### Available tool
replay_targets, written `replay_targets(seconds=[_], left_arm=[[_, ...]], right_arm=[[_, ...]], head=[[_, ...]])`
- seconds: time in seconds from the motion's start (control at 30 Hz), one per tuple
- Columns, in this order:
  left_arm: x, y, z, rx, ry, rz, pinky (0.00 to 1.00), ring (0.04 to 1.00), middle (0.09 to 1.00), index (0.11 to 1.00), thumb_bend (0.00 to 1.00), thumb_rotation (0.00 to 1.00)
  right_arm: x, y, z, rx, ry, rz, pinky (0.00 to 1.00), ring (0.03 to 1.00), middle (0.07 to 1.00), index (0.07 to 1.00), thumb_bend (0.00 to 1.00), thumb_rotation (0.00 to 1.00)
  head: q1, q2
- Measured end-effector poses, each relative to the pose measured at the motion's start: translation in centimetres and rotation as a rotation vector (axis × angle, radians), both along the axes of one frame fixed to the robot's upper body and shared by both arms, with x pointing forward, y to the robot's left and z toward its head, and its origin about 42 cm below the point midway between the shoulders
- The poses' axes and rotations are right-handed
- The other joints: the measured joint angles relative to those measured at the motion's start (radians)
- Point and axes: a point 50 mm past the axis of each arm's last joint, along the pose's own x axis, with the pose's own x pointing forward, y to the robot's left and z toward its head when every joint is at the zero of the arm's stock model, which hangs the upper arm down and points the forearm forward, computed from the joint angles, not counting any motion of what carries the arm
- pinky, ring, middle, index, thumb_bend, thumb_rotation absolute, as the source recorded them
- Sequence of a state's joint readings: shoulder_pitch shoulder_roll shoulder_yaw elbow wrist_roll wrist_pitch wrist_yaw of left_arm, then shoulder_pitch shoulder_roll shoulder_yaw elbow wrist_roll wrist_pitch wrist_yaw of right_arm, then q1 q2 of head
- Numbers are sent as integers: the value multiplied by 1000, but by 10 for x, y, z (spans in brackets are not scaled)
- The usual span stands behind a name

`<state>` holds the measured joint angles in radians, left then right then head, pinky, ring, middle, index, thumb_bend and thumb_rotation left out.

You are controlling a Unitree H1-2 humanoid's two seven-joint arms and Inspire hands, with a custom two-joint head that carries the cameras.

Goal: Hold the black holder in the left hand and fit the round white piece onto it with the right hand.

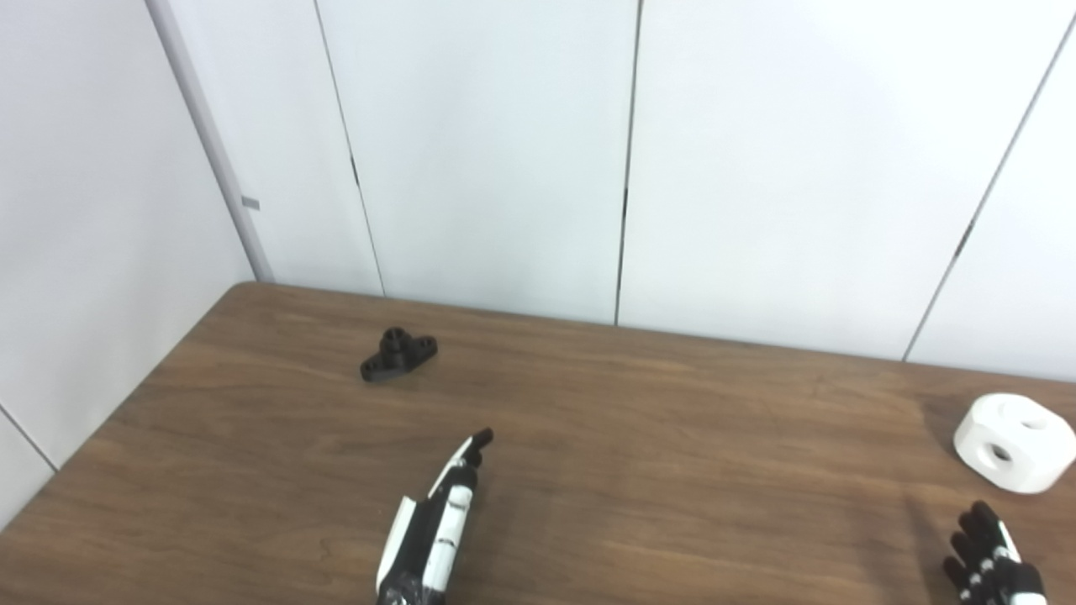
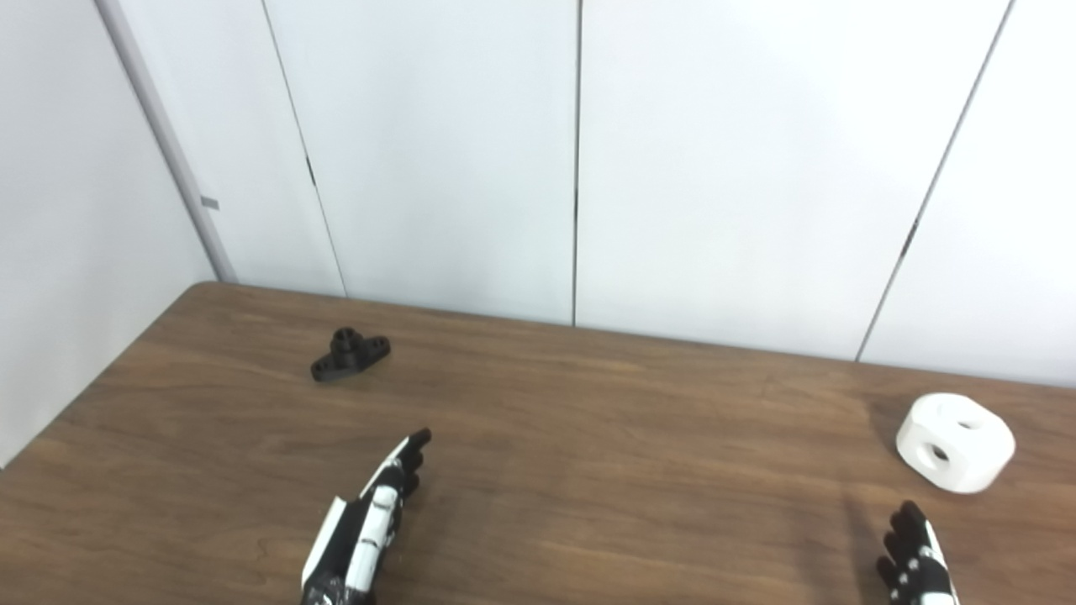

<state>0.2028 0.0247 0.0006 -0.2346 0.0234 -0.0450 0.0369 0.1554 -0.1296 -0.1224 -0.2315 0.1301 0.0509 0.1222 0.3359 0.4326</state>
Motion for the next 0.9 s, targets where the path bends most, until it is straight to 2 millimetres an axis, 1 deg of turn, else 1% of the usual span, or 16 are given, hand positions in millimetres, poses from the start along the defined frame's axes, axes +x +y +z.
replay_targets(seconds=[0.1,0.17,0.23,0.27,0.3,0.4,0.43,0.47,0.5,0.57,0.67,0.73,0.8,0.9], left_arm=[[0,-1,-1,9,-2,2,1000,1000,1000,958,401,971],[0,-1,-2,9,-2,3,1000,1000,1000,960,440,917],[0,-2,-2,21,-2,3,1000,1000,1000,964,489,900],[0,-2,-2,31,-1,2,1000,1000,1000,966,508,868],[0,-3,-2,47,0,3,1000,1000,1000,964,517,820],[0,-4,1,114,10,22,1000,1000,994,961,558,676],[0,-4,4,138,17,33,1000,1000,990,954,580,562],[0,-3,7,160,21,46,1000,1000,986,949,596,506],[-1,-1,11,178,20,60,1000,994,979,944,619,465],[-2,3,23,230,7,96,1000,993,972,934,698,372],[-2,12,39,322,6,144,1000,999,964,914,774,339],[-1,22,46,392,23,170,1000,1000,956,900,790,322],[1,34,51,471,33,177,1000,1000,952,891,798,309],[5,55,63,566,44,200,1000,1000,951,862,850,295]], right_arm=[[0,-1,0,0,-2,-6,1000,1000,982,1000,632,1000],[0,-1,0,-3,-4,-10,1000,999,972,1000,635,1000],[0,-1,-1,-4,-6,-12,1000,994,968,1000,636,1000],[0,-1,-1,-4,-6,-13,1000,990,963,1000,641,1000],[0,-1,-1,-5,-6,-13,1000,988,960,1000,642,1000],[0,-1,-1,-7,-6,-13,1000,994,959,1000,657,1000],[0,-1,-1,-10,-6,-13,1000,993,958,1000,663,1000],[0,-1,-1,-12,-6,-14,1000,990,957,1000,664,1000],[0,-1,-1,-13,-6,-14,1000,990,957,1000,662,1000],[0,-1,-1,-14,-6,-10,1000,998,991,1000,665,1000],[0,0,-1,-11,-6,0,1000,1000,1000,1000,690,1000],[-1,0,-1,-11,-5,1,1000,1000,1000,1000,700,1000],[-1,0,-1,-11,-5,1,1000,1000,1000,1000,704,1000],[-1,0,-1,-11,-2,1,1000,1000,1000,1000,709,1000]], head=[[2,0],[0,2],[-8,9],[-8,9],[-9,18],[-9,24],[-9,26],[-9,26],[-9,28],[-11,31],[-12,35],[-14,37],[-12,38],[-15,43]])
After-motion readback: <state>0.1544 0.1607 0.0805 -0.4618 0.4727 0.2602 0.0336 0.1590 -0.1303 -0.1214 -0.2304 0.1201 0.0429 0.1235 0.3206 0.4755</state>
